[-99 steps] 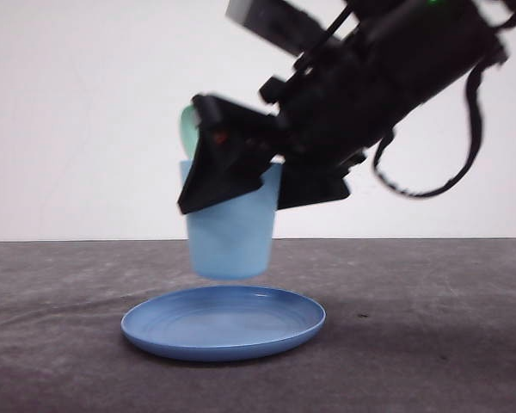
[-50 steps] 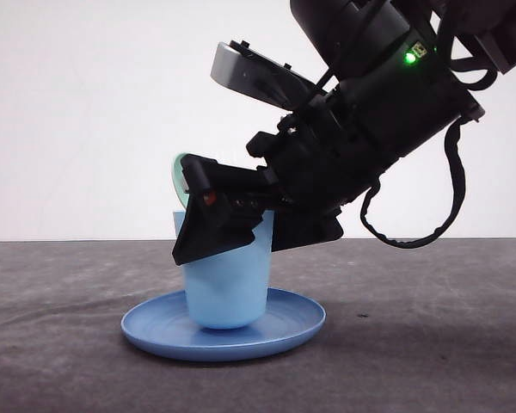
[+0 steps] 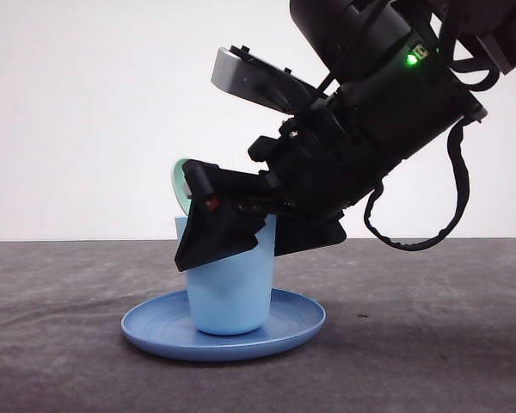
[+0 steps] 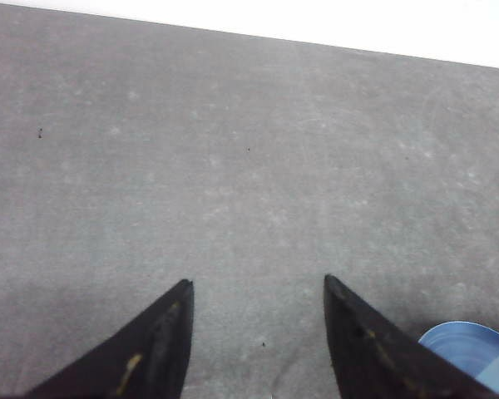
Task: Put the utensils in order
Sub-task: 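Lower the cup onto the plate center and open the right gripper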
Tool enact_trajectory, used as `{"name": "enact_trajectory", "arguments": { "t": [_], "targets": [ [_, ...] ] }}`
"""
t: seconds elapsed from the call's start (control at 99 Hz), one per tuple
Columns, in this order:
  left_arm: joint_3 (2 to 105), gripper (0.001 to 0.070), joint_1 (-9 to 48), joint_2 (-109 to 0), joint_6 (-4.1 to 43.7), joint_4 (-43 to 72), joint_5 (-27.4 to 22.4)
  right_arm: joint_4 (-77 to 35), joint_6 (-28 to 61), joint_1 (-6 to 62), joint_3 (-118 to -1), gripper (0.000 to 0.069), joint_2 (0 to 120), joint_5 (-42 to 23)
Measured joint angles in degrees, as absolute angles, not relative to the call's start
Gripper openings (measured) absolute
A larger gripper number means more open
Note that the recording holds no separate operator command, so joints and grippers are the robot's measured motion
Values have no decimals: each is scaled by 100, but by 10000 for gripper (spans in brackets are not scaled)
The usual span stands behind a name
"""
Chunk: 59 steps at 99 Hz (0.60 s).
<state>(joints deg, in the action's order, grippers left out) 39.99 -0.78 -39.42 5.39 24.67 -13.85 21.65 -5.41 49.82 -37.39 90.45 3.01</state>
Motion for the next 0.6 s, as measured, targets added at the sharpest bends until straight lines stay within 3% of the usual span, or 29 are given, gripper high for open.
{"name": "enact_trajectory", "arguments": {
  "t": [0.242, 0.596],
  "targets": [
    [3999, 295, -78, -3942, 539, 2467, -1382, 2169, -635, 4982, -3739, 661, 9045, 301],
    [3999, 295, -78, -3942, 539, 2467, -1382, 440, -943, 4864, -3739, 679, 8394, 296]
  ]
}}
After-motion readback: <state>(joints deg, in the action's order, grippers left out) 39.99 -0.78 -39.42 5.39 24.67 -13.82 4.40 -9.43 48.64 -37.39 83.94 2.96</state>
